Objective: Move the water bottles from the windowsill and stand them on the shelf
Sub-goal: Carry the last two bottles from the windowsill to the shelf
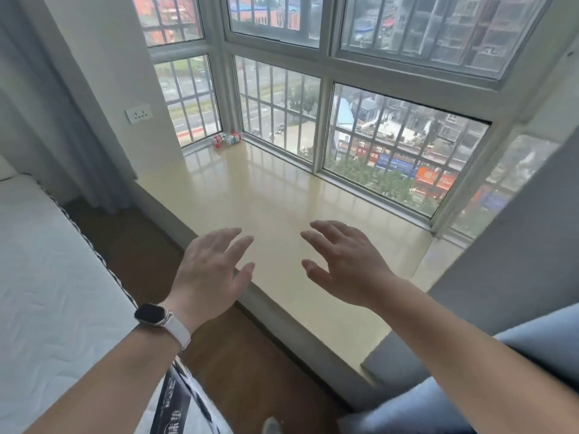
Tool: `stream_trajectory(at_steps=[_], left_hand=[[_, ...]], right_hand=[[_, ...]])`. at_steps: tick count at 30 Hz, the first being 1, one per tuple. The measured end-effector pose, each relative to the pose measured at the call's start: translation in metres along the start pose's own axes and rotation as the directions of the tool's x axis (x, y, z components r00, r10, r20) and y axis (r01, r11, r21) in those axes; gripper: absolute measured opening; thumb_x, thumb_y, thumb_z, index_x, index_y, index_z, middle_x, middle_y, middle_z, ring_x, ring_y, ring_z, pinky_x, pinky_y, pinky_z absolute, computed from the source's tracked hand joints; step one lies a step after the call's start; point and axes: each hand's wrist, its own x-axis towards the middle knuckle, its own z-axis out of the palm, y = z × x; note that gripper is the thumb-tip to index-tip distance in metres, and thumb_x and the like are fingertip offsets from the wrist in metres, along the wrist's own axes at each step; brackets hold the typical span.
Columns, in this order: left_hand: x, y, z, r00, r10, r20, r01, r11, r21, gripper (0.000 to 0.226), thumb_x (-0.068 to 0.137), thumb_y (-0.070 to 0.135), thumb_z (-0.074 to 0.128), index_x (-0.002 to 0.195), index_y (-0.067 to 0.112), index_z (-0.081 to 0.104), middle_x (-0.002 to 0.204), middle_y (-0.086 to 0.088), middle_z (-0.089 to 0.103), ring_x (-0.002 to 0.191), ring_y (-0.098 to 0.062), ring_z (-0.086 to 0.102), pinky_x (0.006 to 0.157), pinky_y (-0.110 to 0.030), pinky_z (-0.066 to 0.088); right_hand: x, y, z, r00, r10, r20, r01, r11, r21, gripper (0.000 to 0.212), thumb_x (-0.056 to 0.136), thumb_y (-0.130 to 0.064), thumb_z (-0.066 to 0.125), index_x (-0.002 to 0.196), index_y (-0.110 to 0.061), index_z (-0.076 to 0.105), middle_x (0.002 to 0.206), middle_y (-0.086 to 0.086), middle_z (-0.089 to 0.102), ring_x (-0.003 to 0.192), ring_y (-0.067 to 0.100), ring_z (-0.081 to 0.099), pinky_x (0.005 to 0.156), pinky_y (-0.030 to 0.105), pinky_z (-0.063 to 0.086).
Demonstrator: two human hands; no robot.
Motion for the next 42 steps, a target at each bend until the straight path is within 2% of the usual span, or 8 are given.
stream_trajectory(at_steps=[5, 8, 13, 17, 24, 29, 37, 42], left_hand=[[0.034, -0.048, 0.001, 0.999, -0.042, 0.002, 0.042, 0.998, 0.038, 0.049, 0.093, 0.047, 0.044, 0.132, 0.021, 0.059, 0.135, -0.006, 0.060, 0.124, -0.031, 0.056, 0.105, -0.055, 0.041], [0.043, -0.070, 0.000, 0.998, -0.069, -0.009, 0.069, 0.995, 0.068, 0.048, 0.093, 0.046, 0.044, 0.131, 0.020, 0.060, 0.135, -0.006, 0.060, 0.125, -0.030, 0.055, 0.107, -0.055, 0.039], [0.063, -0.095, -0.010, 0.986, -0.131, -0.103, 0.138, 0.988, 0.063, 0.047, 0.092, 0.043, 0.046, 0.128, 0.017, 0.063, 0.132, -0.007, 0.061, 0.124, -0.031, 0.057, 0.106, -0.057, 0.042], [0.077, -0.127, -0.005, 0.975, -0.194, -0.105, 0.204, 0.974, 0.094, 0.046, 0.093, 0.042, 0.047, 0.128, 0.017, 0.063, 0.132, -0.007, 0.062, 0.124, -0.029, 0.055, 0.106, -0.055, 0.041], [0.087, -0.188, 0.012, 0.915, -0.394, -0.086, 0.404, 0.898, 0.175, 0.047, 0.092, 0.043, 0.045, 0.126, 0.017, 0.065, 0.132, -0.009, 0.063, 0.123, -0.030, 0.057, 0.104, -0.052, 0.044], [0.118, -0.226, 0.008, 0.875, -0.475, -0.090, 0.482, 0.845, 0.232, 0.048, 0.092, 0.043, 0.045, 0.127, 0.017, 0.065, 0.133, -0.008, 0.063, 0.123, -0.031, 0.058, 0.103, -0.050, 0.043], [0.142, -0.272, 0.000, 0.816, -0.564, -0.127, 0.576, 0.773, 0.267, 0.048, 0.093, 0.042, 0.044, 0.130, 0.018, 0.064, 0.134, -0.007, 0.063, 0.123, -0.030, 0.057, 0.105, -0.049, 0.043], [0.150, -0.308, -0.002, 0.815, -0.546, -0.193, 0.579, 0.767, 0.275, 0.046, 0.093, 0.039, 0.046, 0.126, 0.015, 0.067, 0.132, -0.011, 0.064, 0.125, -0.034, 0.057, 0.106, -0.049, 0.042]], right_hand=[[0.072, -0.003, 0.001, 0.997, -0.072, 0.018, 0.073, 0.996, -0.053, 0.061, 0.091, -0.055, 0.033, 0.138, -0.020, 0.052, 0.144, 0.007, 0.051, 0.134, 0.031, 0.044, 0.106, 0.044, 0.037], [0.103, -0.009, 0.007, 0.994, -0.106, 0.011, 0.106, 0.994, -0.031, 0.062, 0.091, -0.056, 0.033, 0.139, -0.021, 0.051, 0.146, 0.007, 0.050, 0.135, 0.031, 0.043, 0.107, 0.044, 0.035], [0.156, -0.029, 0.019, 0.983, -0.182, 0.023, 0.182, 0.983, 0.026, 0.062, 0.092, -0.056, 0.030, 0.142, -0.023, 0.046, 0.150, 0.005, 0.045, 0.138, 0.029, 0.038, 0.110, 0.043, 0.031], [0.204, -0.039, 0.030, 0.966, -0.258, 0.024, 0.257, 0.966, 0.040, 0.061, 0.092, -0.054, 0.032, 0.138, -0.021, 0.052, 0.145, 0.007, 0.051, 0.133, 0.031, 0.045, 0.107, 0.044, 0.037], [0.312, -0.040, 0.060, 0.916, -0.391, 0.089, 0.388, 0.920, 0.048, 0.062, 0.093, -0.056, 0.027, 0.141, -0.023, 0.048, 0.148, 0.006, 0.048, 0.136, 0.030, 0.042, 0.109, 0.044, 0.034], [0.389, -0.054, 0.067, 0.871, -0.490, 0.032, 0.486, 0.869, 0.092, 0.056, 0.096, -0.054, 0.035, 0.142, -0.024, 0.046, 0.149, 0.003, 0.045, 0.138, 0.027, 0.038, 0.110, 0.041, 0.031], [0.465, -0.071, 0.078, 0.803, -0.596, 0.018, 0.591, 0.800, 0.104, 0.054, 0.097, -0.053, 0.036, 0.142, -0.025, 0.046, 0.150, 0.002, 0.045, 0.138, 0.025, 0.038, 0.111, 0.040, 0.031], [0.506, -0.087, 0.079, 0.787, -0.617, 0.012, 0.612, 0.783, 0.109, 0.054, 0.095, -0.052, 0.037, 0.139, -0.023, 0.048, 0.148, 0.003, 0.048, 0.135, 0.027, 0.042, 0.108, 0.042, 0.035]])
